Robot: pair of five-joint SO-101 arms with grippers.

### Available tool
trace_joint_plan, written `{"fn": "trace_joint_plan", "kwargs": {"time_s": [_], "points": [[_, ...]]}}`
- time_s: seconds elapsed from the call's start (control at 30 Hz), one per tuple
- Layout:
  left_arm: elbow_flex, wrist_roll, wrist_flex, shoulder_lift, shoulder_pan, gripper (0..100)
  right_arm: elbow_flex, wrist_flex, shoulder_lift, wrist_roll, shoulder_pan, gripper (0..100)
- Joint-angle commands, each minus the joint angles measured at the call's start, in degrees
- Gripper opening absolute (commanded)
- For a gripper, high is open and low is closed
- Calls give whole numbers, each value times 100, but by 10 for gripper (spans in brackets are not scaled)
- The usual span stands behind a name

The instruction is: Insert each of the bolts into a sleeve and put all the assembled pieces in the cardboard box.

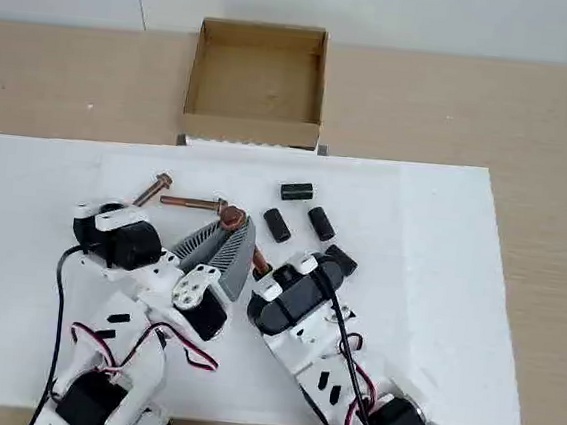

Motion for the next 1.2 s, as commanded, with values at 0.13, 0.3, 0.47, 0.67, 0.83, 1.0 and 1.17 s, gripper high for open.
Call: {"fn": "trace_joint_plan", "kwargs": {"time_s": [0.13, 0.3, 0.47, 0.67, 0.83, 1.0, 1.17], "points": [[-57, 35, 466, -70, 0, 5, -97, -171, -75, 88, 13, 2], [-57, 26, 563, -70, 35, 5, -97, -198, -75, 88, 13, 2], [-57, 9, 712, -70, 114, 5, -97, -488, -75, 97, 13, 2], [-57, -273, 1284, -70, 642, 5, -97, -497, -75, 404, 13, 2], [-57, -527, 1398, -70, 703, 5, -97, -497, -84, 492, 13, 2], [13, -765, 1398, -70, 695, 73, -97, -497, -84, 492, 13, 2], [198, -1231, 1389, -70, 589, 244, -97, -497, -84, 484, 13, 2]]}}
